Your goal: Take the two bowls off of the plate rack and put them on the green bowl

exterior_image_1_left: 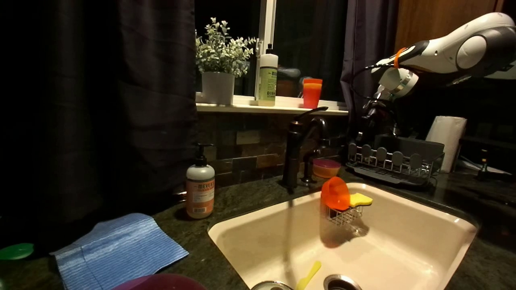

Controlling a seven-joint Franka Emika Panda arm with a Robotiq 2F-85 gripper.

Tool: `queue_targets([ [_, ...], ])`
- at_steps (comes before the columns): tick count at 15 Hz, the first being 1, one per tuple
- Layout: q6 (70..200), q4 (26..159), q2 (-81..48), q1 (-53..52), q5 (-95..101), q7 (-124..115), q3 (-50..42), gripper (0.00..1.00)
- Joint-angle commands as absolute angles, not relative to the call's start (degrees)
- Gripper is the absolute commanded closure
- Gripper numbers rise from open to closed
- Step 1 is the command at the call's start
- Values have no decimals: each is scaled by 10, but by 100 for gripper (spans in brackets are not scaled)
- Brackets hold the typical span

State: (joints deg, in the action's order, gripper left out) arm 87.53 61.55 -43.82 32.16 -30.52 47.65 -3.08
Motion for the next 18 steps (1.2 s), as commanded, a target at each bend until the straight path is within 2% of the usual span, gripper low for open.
queue_targets([
  [1, 860, 597, -446, 318, -304, 464, -29, 73],
  [9, 866, 603, -435, 305, -299, 456, -31, 13],
  [11, 868, 619, -421, 300, -298, 456, -31, 1],
  [18, 883, 788, -298, 278, -290, 478, -37, 0],
])
